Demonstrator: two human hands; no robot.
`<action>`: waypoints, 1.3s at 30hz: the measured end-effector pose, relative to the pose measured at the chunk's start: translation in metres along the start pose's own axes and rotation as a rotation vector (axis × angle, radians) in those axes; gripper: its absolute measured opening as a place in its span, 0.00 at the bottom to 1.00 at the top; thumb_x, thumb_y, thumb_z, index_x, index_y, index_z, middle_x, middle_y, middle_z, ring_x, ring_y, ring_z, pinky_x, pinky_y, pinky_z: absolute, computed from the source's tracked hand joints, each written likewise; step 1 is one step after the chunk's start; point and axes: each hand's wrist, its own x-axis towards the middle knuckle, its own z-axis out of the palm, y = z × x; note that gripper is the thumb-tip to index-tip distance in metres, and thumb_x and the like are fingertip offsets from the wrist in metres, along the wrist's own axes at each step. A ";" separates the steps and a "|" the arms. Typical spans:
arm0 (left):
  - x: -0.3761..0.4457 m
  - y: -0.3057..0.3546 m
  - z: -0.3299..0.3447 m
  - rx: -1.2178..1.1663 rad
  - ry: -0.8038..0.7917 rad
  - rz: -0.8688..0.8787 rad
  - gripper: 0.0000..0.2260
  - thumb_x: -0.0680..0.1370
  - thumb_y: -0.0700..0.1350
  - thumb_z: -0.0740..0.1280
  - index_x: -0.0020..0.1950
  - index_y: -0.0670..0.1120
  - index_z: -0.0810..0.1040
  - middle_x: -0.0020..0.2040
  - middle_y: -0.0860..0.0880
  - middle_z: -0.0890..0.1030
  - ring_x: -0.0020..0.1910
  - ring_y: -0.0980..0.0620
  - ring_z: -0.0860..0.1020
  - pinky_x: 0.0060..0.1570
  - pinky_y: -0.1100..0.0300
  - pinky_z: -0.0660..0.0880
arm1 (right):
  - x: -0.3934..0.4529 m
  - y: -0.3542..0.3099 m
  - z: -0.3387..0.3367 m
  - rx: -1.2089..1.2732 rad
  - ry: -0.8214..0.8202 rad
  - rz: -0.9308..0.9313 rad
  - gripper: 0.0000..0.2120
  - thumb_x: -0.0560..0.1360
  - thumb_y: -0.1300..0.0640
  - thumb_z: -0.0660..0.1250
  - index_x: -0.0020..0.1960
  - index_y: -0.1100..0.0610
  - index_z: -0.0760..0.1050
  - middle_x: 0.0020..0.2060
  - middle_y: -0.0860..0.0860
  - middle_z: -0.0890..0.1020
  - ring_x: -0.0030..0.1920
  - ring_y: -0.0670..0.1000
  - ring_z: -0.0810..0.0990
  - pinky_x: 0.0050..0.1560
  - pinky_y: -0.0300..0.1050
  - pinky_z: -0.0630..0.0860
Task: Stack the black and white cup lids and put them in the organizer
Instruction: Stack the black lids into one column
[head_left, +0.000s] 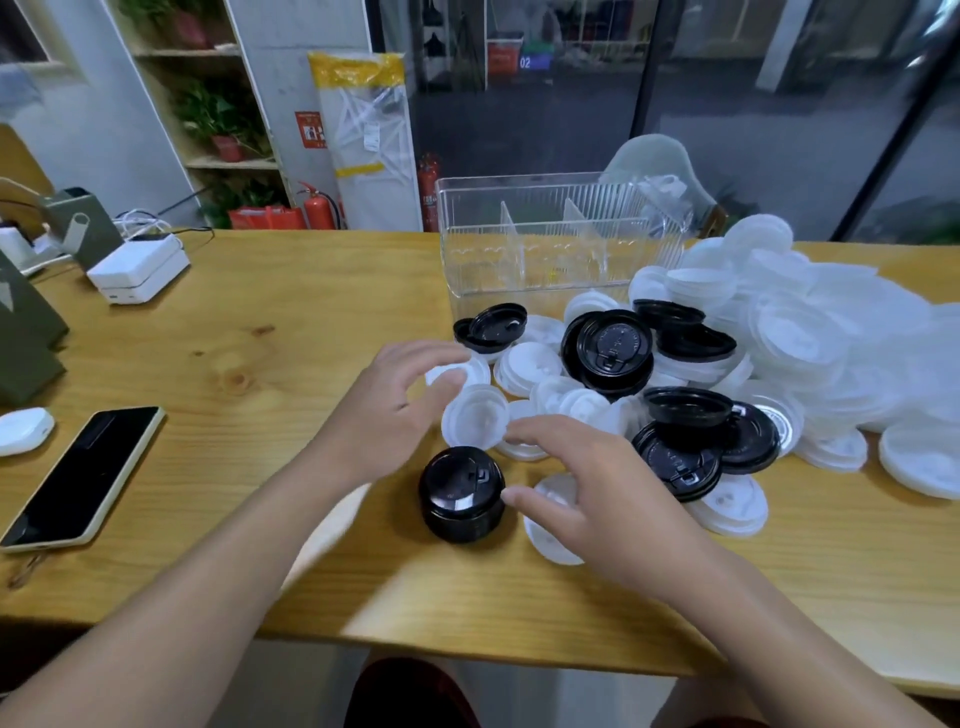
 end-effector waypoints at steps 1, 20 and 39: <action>0.016 -0.003 0.005 0.057 -0.022 0.013 0.14 0.89 0.56 0.65 0.72 0.57 0.83 0.73 0.64 0.79 0.77 0.59 0.70 0.79 0.56 0.63 | -0.001 0.001 0.001 0.012 0.009 -0.006 0.23 0.81 0.39 0.72 0.74 0.44 0.76 0.69 0.36 0.78 0.70 0.37 0.76 0.71 0.42 0.73; 0.059 0.013 0.018 0.102 -0.022 0.118 0.07 0.83 0.43 0.73 0.55 0.53 0.89 0.49 0.66 0.84 0.60 0.60 0.79 0.65 0.59 0.73 | -0.009 0.015 -0.006 0.059 0.090 -0.021 0.18 0.81 0.42 0.74 0.69 0.44 0.81 0.69 0.34 0.78 0.65 0.31 0.76 0.63 0.26 0.67; -0.007 0.040 0.004 -0.849 -0.069 -0.217 0.14 0.78 0.43 0.77 0.61 0.42 0.81 0.52 0.39 0.87 0.49 0.43 0.84 0.55 0.50 0.82 | 0.018 0.002 0.001 -0.037 0.368 -0.183 0.36 0.74 0.50 0.83 0.78 0.53 0.73 0.74 0.45 0.77 0.76 0.48 0.73 0.76 0.52 0.70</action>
